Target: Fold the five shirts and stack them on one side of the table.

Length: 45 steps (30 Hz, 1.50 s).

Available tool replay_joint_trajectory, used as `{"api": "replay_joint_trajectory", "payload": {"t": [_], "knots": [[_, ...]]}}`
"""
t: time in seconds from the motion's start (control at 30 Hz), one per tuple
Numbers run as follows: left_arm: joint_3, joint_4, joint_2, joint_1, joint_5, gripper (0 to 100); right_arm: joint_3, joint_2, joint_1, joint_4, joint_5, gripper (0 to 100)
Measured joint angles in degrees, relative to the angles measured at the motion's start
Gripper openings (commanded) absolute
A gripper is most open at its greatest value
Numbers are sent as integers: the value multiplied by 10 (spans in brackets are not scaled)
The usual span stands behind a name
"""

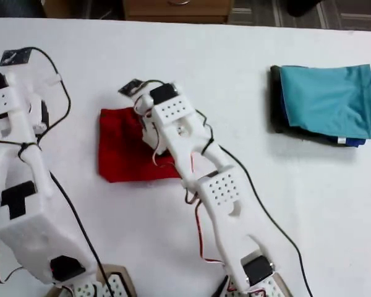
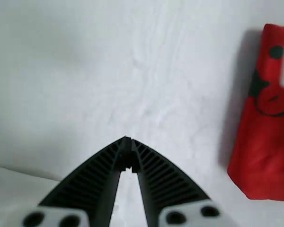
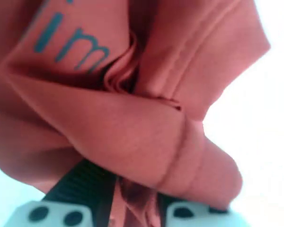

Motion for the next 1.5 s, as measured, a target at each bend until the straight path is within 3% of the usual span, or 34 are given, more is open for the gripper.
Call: {"api": "replay_joint_trajectory", "payload": {"t": [0.5, 0.73, 0.87, 1.07, 1.23, 1.33, 1.5], "knots": [[0, 2, 0, 0, 0, 25, -103, -10, 106, 0, 5, 29], [0, -1, 0, 0, 0, 25, -104, 1, 102, 0, 5, 247], [0, -1, 0, 0, 0, 25, -156, 1, 104, 0, 4, 269], [0, -1, 0, 0, 0, 25, -298, 1, 130, 0, -94, 256], [0, -2, 0, 0, 0, 25, -306, 1, 115, 0, -120, 11], [0, -2, 0, 0, 0, 25, -290, 4, 89, 0, -121, 59], [0, -2, 0, 0, 0, 25, -289, 63, 43, -22, -89, 40]]}}
